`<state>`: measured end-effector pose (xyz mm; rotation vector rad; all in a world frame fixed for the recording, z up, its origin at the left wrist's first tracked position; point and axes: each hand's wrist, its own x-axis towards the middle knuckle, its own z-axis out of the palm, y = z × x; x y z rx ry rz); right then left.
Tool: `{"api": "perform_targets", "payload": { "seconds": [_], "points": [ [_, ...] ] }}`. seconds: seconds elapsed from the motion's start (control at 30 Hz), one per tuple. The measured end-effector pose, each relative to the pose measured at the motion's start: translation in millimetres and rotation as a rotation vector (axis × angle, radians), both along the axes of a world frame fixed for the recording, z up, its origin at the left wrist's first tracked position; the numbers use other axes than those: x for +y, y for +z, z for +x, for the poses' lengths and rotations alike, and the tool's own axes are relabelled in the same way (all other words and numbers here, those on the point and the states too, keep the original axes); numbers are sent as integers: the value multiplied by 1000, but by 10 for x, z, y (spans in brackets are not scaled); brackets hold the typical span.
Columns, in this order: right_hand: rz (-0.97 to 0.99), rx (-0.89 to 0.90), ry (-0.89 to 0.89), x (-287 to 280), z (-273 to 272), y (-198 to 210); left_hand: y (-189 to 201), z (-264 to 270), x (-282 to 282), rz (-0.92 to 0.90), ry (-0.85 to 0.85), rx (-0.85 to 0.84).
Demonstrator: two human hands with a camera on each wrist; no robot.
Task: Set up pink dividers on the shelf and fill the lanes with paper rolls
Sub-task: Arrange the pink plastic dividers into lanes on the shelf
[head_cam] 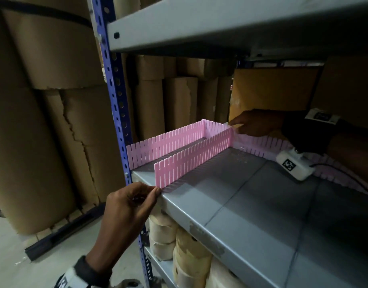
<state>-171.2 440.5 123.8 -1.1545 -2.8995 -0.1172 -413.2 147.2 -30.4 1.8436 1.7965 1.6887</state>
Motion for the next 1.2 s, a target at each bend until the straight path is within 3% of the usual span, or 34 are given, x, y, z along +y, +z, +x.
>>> {"api": "perform_targets", "payload": {
  "seconds": [0.27,0.43,0.57,0.83,1.0,1.2],
  "points": [
    [11,-48,-49,-183,31,-55,-51,-11,11,15,18,-24],
    [53,-19,-75,-409,60,77,-53,-97,52,-87,-69,-299],
    [86,-44,-95,-743,111,241,26,-75,17,-102,-78,-352],
    [-20,73,-149,-1932,434,213,16,76,-307,-145,-124,-422],
    [-57,-36,-288,-2872,884,157,2,439,-581,-42,-124,-457],
    [68,8,-439,-3926,1583,267,-16,1254,-849,-10,-428,-455]
  ]
}}
